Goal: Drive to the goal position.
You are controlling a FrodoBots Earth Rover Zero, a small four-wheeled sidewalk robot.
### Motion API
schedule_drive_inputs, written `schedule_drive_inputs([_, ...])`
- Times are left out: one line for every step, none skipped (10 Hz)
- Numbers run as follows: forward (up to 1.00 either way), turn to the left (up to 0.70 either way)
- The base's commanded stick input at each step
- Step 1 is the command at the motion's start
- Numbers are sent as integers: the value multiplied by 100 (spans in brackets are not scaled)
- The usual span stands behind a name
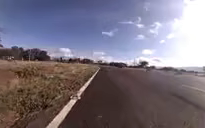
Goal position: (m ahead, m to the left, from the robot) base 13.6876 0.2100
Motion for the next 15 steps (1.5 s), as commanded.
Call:
schedule_drive_inputs([45,-27])
schedule_drive_inputs([45,-27])
schedule_drive_inputs([45,-27])
schedule_drive_inputs([45,-27])
schedule_drive_inputs([45,-27])
schedule_drive_inputs([45,-27])
schedule_drive_inputs([45,-27])
schedule_drive_inputs([45,-11])
schedule_drive_inputs([45,-3])
schedule_drive_inputs([45,0])
schedule_drive_inputs([45,0])
schedule_drive_inputs([45,0])
schedule_drive_inputs([45,0])
schedule_drive_inputs([45,0])
schedule_drive_inputs([45,0])
